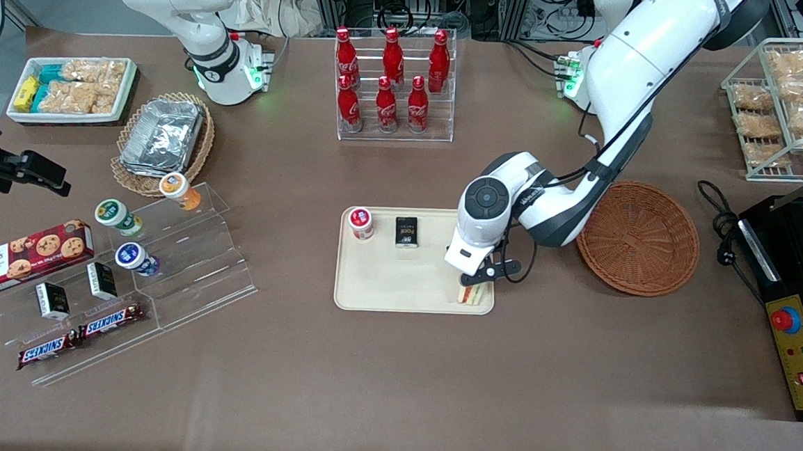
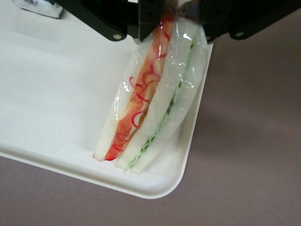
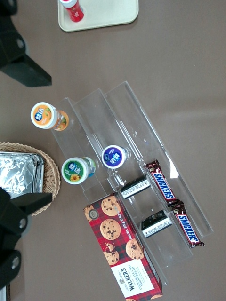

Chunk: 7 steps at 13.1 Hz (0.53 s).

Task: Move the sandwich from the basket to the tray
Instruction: 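Lower the sandwich onto the cream tray beside the black box, then open the left gripper and raise it away from the sandwich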

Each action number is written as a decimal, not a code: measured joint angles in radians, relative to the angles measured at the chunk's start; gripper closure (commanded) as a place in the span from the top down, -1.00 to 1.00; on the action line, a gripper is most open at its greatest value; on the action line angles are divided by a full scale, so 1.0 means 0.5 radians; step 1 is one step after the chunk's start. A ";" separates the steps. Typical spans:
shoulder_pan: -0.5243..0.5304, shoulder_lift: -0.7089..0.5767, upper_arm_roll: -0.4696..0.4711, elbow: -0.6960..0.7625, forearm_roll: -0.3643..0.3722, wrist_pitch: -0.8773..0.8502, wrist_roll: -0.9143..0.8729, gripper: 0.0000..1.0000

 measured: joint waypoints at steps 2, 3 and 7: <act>-0.009 0.008 -0.001 0.017 0.001 0.003 -0.014 1.00; -0.017 0.009 -0.001 0.025 0.001 0.003 -0.022 1.00; -0.026 0.010 -0.001 0.069 0.002 0.003 -0.033 1.00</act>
